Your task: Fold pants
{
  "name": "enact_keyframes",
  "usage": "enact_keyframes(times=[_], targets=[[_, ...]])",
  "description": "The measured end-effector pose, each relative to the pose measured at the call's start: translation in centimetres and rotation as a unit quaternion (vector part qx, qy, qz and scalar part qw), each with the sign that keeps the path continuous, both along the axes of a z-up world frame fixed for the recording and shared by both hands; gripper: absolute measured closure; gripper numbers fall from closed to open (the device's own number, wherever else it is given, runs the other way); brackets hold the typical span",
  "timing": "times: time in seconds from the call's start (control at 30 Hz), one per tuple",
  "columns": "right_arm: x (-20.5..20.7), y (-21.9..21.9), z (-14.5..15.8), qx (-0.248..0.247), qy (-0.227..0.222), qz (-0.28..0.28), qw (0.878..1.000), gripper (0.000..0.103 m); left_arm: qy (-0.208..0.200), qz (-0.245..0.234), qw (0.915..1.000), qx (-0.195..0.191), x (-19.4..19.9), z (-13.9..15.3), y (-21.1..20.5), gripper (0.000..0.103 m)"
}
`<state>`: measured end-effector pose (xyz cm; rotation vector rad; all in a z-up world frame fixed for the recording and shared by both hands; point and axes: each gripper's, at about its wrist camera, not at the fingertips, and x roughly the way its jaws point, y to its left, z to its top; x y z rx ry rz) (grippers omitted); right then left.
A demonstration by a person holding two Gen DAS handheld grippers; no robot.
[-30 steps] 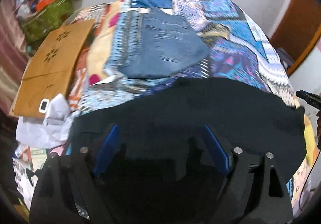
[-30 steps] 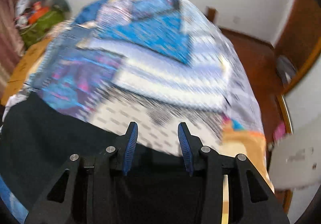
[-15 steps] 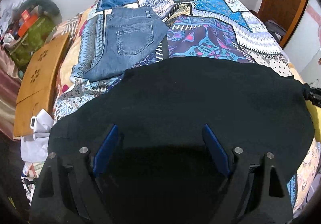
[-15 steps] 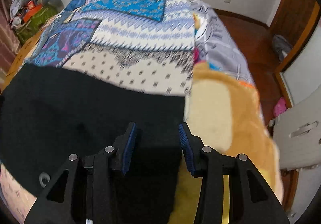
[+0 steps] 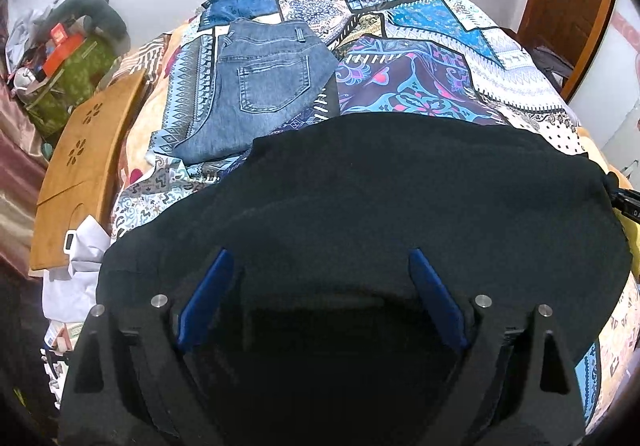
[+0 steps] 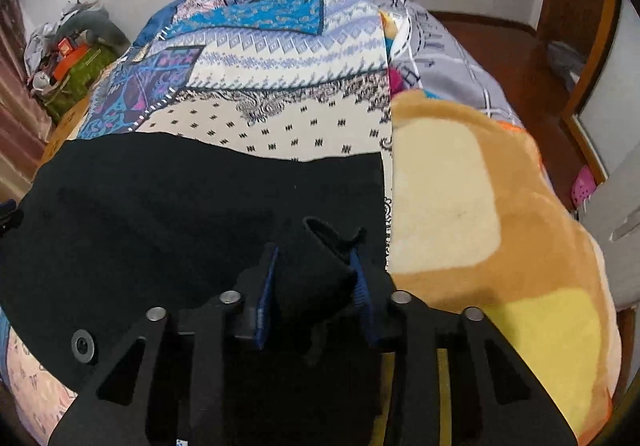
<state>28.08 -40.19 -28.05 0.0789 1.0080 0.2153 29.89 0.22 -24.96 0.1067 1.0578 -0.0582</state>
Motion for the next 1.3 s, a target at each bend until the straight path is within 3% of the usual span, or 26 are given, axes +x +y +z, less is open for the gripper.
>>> enact_keyframes(times=[0.17, 0.4, 0.6, 0.73, 0.83, 1.0, 1.1, 1.13, 1.3], targets=[[-0.4, 0.6, 1.7, -0.034, -0.048, 0.005, 0.998, 0.088, 0.001, -0.001, 1.0000, -0.005, 0.0, 0.0, 0.1, 0.012], [0.6, -0.7, 5.2, -0.010, -0.112, -0.035, 0.993, 0.089, 0.001, -0.001, 1.0000, -0.005, -0.1, 0.1, 0.1, 0.011], [3.8, -1.1, 3.7, -0.007, -0.075, -0.063, 0.995, 0.086, -0.002, -0.004, 1.0000, -0.001, -0.3, 0.1, 0.0, 0.011], [4.0, -2.3, 2.9, -0.066, -0.063, -0.105, 0.990, 0.084, -0.002, -0.007, 1.0000, -0.003, -0.3, 0.1, 0.2, 0.011], [2.8, -4.0, 3.5, -0.043, -0.054, -0.116, 0.991, 0.083, -0.002, -0.007, 1.0000, -0.003, -0.3, 0.1, 0.2, 0.010], [-0.4, -3.4, 5.5, -0.033, -0.049, -0.074, 0.995, 0.080, -0.003, -0.003, 1.0000, -0.001, -0.5, 0.3, 0.3, 0.010], [-1.4, -1.1, 5.9, -0.011, -0.043, -0.039, 0.998, 0.062, 0.000, -0.001, 1.0000, -0.009, -0.8, 0.3, 0.3, 0.010], [-1.7, -0.2, 5.7, 0.001, -0.042, -0.025, 0.999, 0.058, 0.001, -0.001, 0.9999, -0.011, -1.0, 0.3, 0.4, 0.010], [-1.9, 3.4, 2.1, 0.012, 0.013, 0.019, 1.000, 0.057, 0.005, 0.001, 0.9997, -0.023, -2.0, 0.3, 0.8, 0.010]])
